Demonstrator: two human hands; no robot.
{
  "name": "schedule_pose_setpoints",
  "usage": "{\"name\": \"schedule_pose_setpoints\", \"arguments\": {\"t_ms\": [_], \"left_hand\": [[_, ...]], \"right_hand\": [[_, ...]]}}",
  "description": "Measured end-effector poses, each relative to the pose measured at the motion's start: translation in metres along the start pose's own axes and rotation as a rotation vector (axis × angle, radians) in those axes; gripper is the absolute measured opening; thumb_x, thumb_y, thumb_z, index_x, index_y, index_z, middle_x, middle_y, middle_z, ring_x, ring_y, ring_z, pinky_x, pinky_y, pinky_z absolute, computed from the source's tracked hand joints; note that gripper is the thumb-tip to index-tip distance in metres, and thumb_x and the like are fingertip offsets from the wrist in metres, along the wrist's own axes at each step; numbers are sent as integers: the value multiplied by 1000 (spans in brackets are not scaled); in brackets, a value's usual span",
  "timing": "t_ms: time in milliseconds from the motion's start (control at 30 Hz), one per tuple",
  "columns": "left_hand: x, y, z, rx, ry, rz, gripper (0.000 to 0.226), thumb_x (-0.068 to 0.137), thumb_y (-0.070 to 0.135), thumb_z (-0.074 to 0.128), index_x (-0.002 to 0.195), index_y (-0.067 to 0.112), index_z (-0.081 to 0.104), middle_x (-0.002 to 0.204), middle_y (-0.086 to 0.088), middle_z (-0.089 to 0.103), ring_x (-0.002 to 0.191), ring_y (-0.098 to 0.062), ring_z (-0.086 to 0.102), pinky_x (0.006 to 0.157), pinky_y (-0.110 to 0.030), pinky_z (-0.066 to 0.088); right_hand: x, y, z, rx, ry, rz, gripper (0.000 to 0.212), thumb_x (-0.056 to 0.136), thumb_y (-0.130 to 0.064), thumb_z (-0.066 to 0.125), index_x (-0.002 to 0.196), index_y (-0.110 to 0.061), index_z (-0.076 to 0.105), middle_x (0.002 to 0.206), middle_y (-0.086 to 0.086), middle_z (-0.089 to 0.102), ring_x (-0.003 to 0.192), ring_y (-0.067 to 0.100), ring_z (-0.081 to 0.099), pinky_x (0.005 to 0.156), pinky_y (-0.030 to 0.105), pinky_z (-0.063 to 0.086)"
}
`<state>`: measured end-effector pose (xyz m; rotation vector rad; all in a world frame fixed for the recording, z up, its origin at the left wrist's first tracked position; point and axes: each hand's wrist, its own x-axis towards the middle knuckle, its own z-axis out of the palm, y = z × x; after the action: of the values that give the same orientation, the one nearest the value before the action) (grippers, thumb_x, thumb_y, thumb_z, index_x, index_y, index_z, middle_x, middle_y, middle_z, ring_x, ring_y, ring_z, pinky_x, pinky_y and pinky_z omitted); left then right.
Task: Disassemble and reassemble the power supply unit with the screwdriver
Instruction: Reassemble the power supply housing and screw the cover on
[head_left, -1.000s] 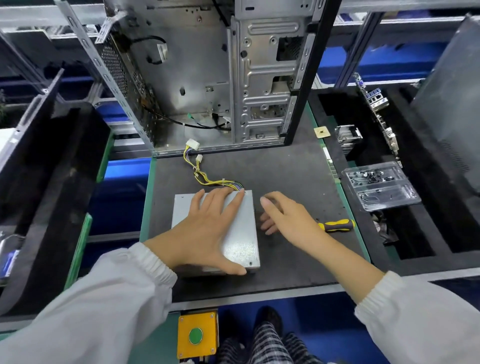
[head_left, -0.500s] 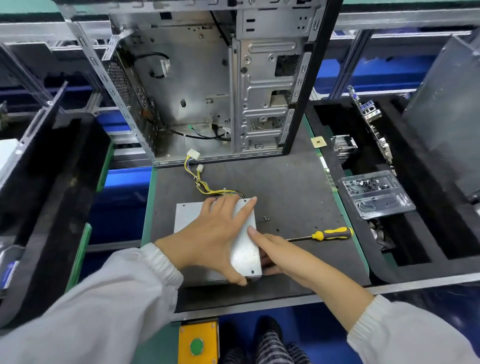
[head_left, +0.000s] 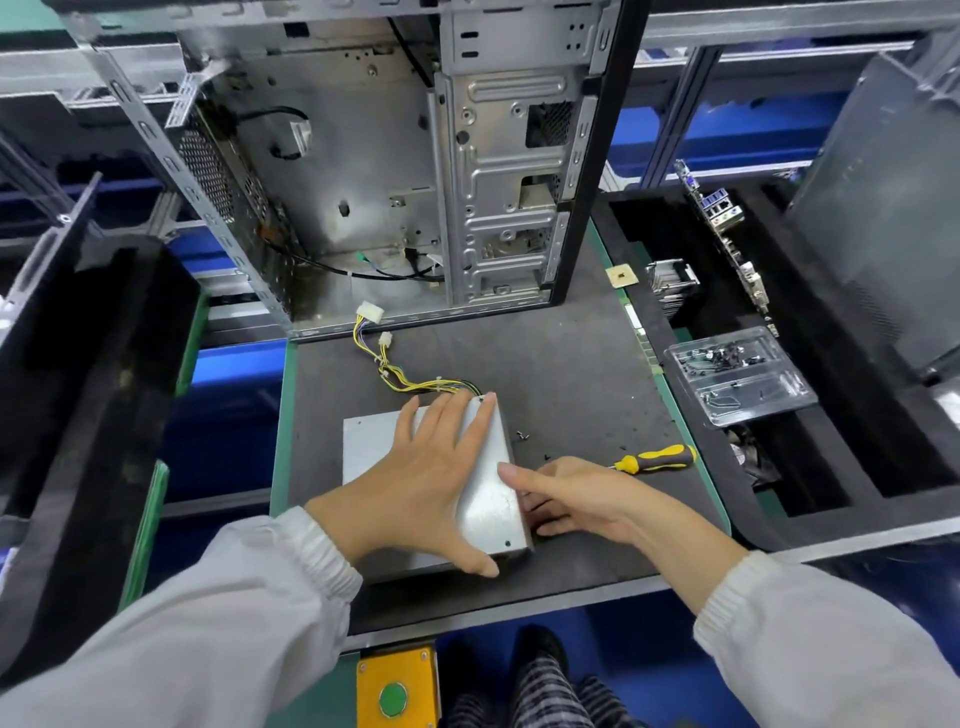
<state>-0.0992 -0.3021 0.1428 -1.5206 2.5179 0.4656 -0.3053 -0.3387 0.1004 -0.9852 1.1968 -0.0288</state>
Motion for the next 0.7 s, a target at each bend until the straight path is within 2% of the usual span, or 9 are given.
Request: {"name": "schedule_pose_setpoints", "arguments": {"t_ms": [133, 200, 267, 333, 433, 500, 567, 700], "left_hand": [[6, 1, -1, 16, -59, -34, 155, 49, 93, 58, 148, 11, -28, 156, -5, -13, 146, -24, -15, 117, -59, -5], [8, 2, -1, 30, -84, -45, 155, 50, 93, 59, 148, 10, -29, 156, -6, -16, 146, -25, -17, 117, -59, -7], [8, 4, -1, 40, -107, -47, 155, 50, 93, 58, 148, 9, -29, 156, -7, -20, 146, -25, -21, 116, -60, -10], [7, 5, -2, 49, -132, -54, 155, 50, 93, 58, 147, 9, -31, 156, -9, -28, 145, -26, -27, 115, -60, -13], [11, 8, -2, 96, -180, -75, 157, 50, 93, 58, 145, 8, -35, 151, -14, -42, 142, -31, -34, 113, -59, -16], [13, 10, -2, 128, -206, -92, 159, 50, 94, 57, 143, 6, -37, 148, -16, -46, 141, -34, -37, 112, -60, -16], [13, 10, 0, 133, -221, -97, 160, 49, 93, 58, 142, 6, -39, 147, -16, -48, 139, -34, -39, 111, -60, -18], [11, 6, 2, 58, -159, -54, 159, 46, 95, 54, 143, 9, -38, 148, -11, -47, 140, -27, -40, 113, -54, -20]], "right_hand": [[-1, -6, -4, -34, -19, -1, 102, 43, -72, 80, 113, -1, 61, 111, 17, 65, 100, 25, 65, 77, 34, 57], [-7, -13, -6, -64, -26, -14, 95, 48, -65, 81, 110, 3, 61, 106, 20, 67, 95, 27, 68, 79, 40, 58], [-17, -23, -13, -227, 55, -62, 77, 54, -63, 80, 91, 3, 65, 85, 17, 72, 77, 22, 72, 69, 36, 60], [-32, -34, -23, -467, 139, -100, 72, 55, -70, 73, 75, -2, 61, 64, 10, 71, 60, 18, 71, 52, 22, 55], [-39, -38, -24, -586, 104, -145, 70, 64, -75, 62, 72, -6, 60, 54, 5, 68, 52, 19, 69, 39, 15, 43], [-33, -36, -14, -546, 59, -170, 67, 71, -74, 57, 81, -8, 61, 60, 4, 69, 54, 19, 69, 38, 16, 42], [-20, -28, -3, -407, -32, -172, 62, 75, -69, 60, 92, -9, 56, 71, 7, 72, 61, 22, 71, 42, 19, 46], [-6, -15, 4, -195, -43, -133, 55, 72, -63, 68, 92, -15, 49, 78, 7, 71, 63, 22, 70, 43, 21, 46]]}}
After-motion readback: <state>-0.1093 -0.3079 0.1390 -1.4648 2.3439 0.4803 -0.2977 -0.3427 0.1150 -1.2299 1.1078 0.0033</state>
